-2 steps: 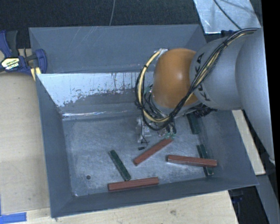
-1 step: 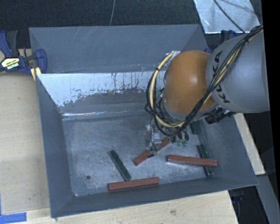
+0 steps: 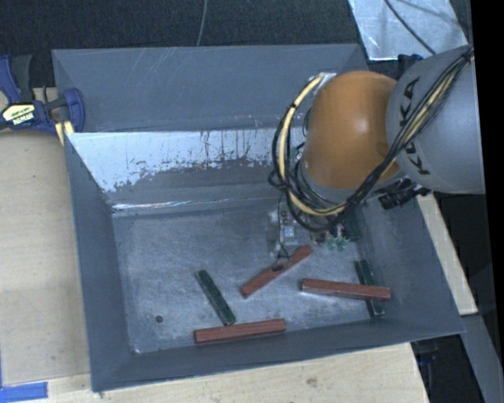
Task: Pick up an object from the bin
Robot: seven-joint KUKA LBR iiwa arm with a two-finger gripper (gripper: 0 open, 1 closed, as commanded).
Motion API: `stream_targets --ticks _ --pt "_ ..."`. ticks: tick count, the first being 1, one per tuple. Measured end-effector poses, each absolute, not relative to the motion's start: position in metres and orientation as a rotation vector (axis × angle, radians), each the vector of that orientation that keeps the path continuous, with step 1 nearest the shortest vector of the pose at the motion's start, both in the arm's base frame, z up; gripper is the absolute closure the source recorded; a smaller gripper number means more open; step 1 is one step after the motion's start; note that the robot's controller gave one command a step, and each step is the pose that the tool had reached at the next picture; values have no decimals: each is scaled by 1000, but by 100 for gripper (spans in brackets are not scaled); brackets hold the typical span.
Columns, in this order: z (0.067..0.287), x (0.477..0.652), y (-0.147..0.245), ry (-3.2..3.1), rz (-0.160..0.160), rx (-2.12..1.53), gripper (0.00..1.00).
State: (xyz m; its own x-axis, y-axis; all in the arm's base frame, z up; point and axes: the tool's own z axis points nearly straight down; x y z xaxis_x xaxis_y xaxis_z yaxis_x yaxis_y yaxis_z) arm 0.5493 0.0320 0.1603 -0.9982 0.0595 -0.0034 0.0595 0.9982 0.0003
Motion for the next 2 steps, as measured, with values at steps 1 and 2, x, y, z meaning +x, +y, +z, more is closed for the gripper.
stream_targets --ticks 1,2 --pt "149 568 -8 3135 -1 134 0" --pt "149 568 -8 3135 0 134 0"
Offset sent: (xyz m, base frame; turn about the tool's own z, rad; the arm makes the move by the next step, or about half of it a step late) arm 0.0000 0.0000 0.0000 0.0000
